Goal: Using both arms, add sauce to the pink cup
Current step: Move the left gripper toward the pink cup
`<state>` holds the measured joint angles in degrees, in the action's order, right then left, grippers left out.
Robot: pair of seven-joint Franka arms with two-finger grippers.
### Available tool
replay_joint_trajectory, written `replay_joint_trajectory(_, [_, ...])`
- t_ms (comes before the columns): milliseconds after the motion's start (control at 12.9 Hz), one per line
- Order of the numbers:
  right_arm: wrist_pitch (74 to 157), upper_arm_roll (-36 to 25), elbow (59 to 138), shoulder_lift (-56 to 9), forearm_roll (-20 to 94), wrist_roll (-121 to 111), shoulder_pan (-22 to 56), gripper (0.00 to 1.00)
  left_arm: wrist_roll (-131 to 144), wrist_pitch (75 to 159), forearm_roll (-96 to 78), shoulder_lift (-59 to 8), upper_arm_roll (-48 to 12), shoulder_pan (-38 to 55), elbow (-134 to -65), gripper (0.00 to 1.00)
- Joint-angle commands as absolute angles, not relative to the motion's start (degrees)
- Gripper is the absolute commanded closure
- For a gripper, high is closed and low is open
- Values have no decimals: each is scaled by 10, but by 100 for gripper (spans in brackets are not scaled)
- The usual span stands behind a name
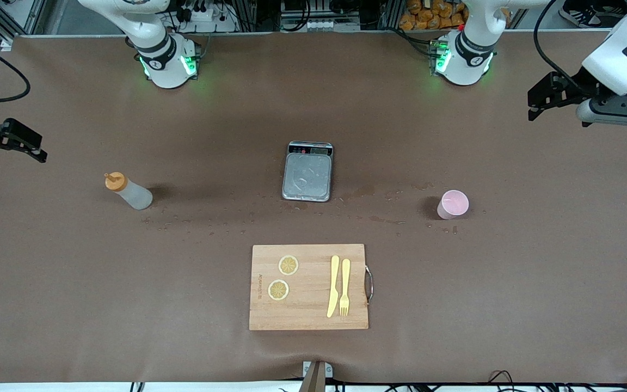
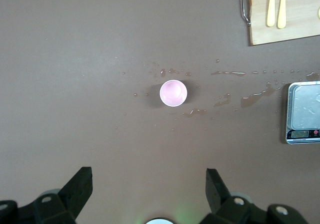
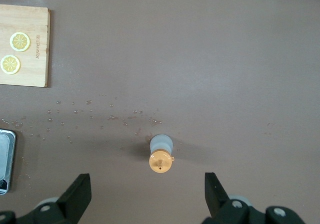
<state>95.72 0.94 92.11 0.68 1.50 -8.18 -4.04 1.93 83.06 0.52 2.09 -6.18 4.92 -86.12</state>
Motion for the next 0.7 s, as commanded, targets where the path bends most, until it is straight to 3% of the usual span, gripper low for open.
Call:
replay_joint_trajectory(0, [952,8,920,11,17,-87,-41,0,8,824,-5,33,-59,49,-863,0])
replay_joint_trajectory(622, [947,8,919,11,17,-86,-40,0,10,824,-22,29,-52,39,-870,0])
